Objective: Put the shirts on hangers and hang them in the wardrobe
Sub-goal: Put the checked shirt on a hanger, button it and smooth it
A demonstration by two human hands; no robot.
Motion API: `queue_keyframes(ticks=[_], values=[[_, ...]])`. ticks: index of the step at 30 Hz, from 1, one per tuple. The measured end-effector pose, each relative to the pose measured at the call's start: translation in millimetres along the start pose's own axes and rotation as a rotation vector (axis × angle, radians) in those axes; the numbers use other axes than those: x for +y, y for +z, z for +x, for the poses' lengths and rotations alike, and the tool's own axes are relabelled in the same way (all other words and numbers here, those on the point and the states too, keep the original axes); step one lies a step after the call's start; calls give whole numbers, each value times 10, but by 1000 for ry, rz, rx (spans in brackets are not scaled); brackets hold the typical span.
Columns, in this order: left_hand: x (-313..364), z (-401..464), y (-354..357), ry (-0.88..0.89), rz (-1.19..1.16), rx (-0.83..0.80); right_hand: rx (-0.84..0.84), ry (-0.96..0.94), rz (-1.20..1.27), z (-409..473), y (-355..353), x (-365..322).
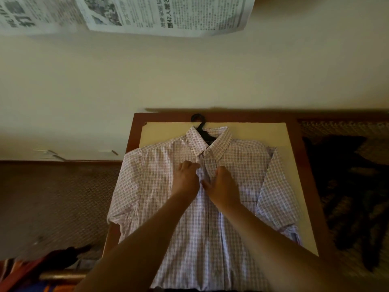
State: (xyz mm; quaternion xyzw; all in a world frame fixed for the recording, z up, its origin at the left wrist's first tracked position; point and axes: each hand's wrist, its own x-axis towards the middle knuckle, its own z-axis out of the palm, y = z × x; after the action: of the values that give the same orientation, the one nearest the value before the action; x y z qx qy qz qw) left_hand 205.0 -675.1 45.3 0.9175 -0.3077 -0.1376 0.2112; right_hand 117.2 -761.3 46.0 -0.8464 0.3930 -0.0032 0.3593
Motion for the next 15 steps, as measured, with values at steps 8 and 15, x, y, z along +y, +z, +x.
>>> queue_keyframes(ticks=[8, 15], values=[[31, -113, 124, 57, 37, 22, 116, 55, 254, 125, -46, 94], [170, 6, 148, 94, 166, 8, 180, 117, 401, 101, -91, 92]])
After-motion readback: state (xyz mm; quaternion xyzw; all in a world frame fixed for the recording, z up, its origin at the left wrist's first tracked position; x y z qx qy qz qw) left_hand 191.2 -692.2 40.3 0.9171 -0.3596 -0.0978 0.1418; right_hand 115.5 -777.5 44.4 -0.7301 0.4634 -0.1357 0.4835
